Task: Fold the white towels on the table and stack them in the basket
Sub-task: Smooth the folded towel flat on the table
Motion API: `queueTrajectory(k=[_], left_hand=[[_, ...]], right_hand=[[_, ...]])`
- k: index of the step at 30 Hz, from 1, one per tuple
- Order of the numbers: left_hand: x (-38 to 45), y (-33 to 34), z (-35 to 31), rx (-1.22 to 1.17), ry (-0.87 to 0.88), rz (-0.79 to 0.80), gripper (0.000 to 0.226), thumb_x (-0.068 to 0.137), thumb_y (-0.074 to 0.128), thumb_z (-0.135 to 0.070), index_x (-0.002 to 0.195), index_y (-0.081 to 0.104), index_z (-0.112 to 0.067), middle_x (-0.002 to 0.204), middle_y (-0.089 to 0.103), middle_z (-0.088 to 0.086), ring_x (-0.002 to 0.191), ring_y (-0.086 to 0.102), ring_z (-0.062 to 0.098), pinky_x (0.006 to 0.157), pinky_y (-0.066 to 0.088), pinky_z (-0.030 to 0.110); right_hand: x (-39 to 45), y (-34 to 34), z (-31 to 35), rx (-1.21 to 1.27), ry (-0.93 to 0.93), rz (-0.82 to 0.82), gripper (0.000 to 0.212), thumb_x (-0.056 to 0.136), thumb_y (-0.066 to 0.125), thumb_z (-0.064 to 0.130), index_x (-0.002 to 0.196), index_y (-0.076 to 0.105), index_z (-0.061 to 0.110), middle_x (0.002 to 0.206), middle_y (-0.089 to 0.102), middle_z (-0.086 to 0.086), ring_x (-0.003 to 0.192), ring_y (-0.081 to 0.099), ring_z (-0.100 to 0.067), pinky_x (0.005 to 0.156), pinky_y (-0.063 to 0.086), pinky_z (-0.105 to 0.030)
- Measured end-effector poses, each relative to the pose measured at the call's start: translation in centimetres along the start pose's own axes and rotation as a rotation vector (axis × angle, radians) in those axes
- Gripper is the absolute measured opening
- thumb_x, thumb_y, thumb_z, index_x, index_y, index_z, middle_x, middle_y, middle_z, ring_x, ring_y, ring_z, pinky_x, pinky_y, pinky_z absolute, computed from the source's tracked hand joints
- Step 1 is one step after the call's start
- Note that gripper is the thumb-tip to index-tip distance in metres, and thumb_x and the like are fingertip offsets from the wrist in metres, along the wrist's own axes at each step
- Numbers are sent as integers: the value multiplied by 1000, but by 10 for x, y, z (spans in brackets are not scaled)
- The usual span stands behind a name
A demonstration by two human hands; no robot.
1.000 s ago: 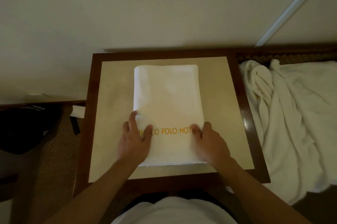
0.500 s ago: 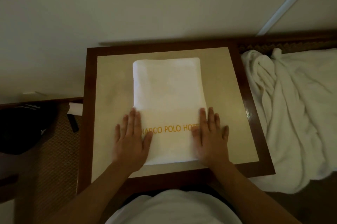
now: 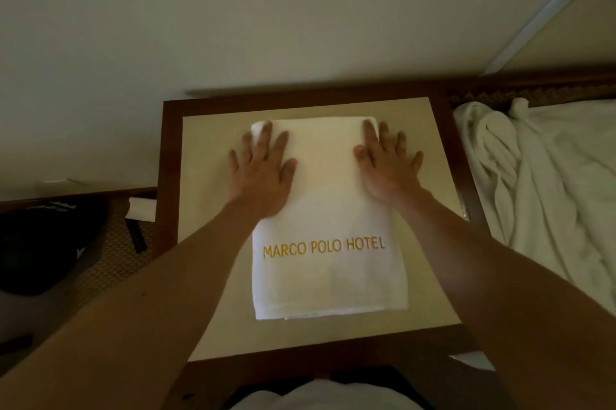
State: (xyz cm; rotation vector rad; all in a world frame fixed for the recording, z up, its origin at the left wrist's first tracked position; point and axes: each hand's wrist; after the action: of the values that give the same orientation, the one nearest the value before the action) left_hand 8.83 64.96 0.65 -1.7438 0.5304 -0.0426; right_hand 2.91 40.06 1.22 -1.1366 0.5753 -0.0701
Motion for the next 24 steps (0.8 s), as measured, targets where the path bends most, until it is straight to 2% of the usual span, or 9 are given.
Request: queueTrajectory(k=[2, 5, 7, 9, 11, 13, 17, 21, 24], left_hand=[[10, -2, 9, -85, -110, 6, 64, 106, 17, -58, 163, -1, -36, 171, -10, -4, 157, -4, 33, 123, -1, 58], [11, -7, 13, -344, -350, -137, 59, 108, 24, -48, 162, 20, -24, 169, 17, 5, 155, 14, 32, 124, 12, 57], [-5, -8, 17, -459, -444, -235, 53, 107, 34, -43, 154, 38, -20, 157, 41, 8, 145, 35, 33, 119, 28, 52], [-31, -1, 16, -546, -430, -212, 50, 103, 39, -48, 143, 49, -21, 136, 57, 7, 126, 52, 31, 107, 41, 48], [-60, 8, 11, -611, -394, -122, 60, 95, 41, -63, 140, 50, -24, 128, 61, 4, 115, 60, 29, 101, 49, 48], [-81, 14, 8, -615, -387, -52, 69, 89, 50, -70, 143, 45, -27, 131, 61, 1, 115, 61, 28, 98, 51, 48], [-88, 16, 7, -622, -403, -16, 83, 77, 65, -73, 144, 41, -30, 131, 61, 0, 116, 61, 27, 97, 52, 48], [-80, 12, 10, -629, -413, -6, 79, 76, 74, -66, 140, 48, -26, 130, 63, 2, 116, 62, 28, 98, 51, 47], [-81, 8, 8, -636, -416, -7, 71, 77, 77, -61, 135, 55, -25, 125, 66, 0, 111, 65, 25, 94, 53, 42]], right_hand=[[11, -7, -4, 127, 170, 23, 62, 105, 12, 59, 162, 1, 37, 171, -11, 5, 156, -14, -34, 118, -5, -70], [2, -14, -5, 174, 291, -108, 58, 107, 20, 51, 159, 25, 26, 170, 11, -7, 155, 7, -37, 118, 12, -67], [-18, -6, -7, 215, 280, -228, 58, 105, 25, 54, 143, 48, 16, 151, 42, -16, 139, 37, -39, 109, 31, -59], [-45, 8, -3, 308, 308, -206, 72, 97, 29, 71, 125, 57, 11, 129, 56, -18, 119, 51, -38, 99, 43, -50], [-69, 19, 5, 387, 349, -114, 83, 86, 44, 82, 120, 56, 8, 121, 60, -18, 111, 59, -38, 94, 50, -46], [-83, 22, 12, 442, 381, -52, 87, 76, 64, 80, 120, 56, 5, 118, 64, -14, 108, 65, -34, 85, 53, -39], [-83, 12, 15, 562, 411, 48, 76, 68, 81, 69, 105, 67, 4, 100, 71, -7, 97, 70, -27, 70, 49, -30], [-76, 10, 10, 735, 451, 114, 67, 64, 91, 55, 102, 74, 4, 98, 75, -8, 90, 73, -26, 82, 60, -37], [-82, 13, 11, 814, 432, 122, 58, 64, 92, 51, 103, 76, 10, 97, 77, -5, 89, 74, -23, 87, 61, -42]])
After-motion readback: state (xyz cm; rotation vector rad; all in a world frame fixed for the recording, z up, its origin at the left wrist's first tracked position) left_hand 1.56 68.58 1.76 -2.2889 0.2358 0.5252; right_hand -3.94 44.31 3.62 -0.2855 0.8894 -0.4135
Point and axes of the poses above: each hand's wrist, its own x-axis towards the middle knuckle, its own y-axis out of the palm, z = x × y
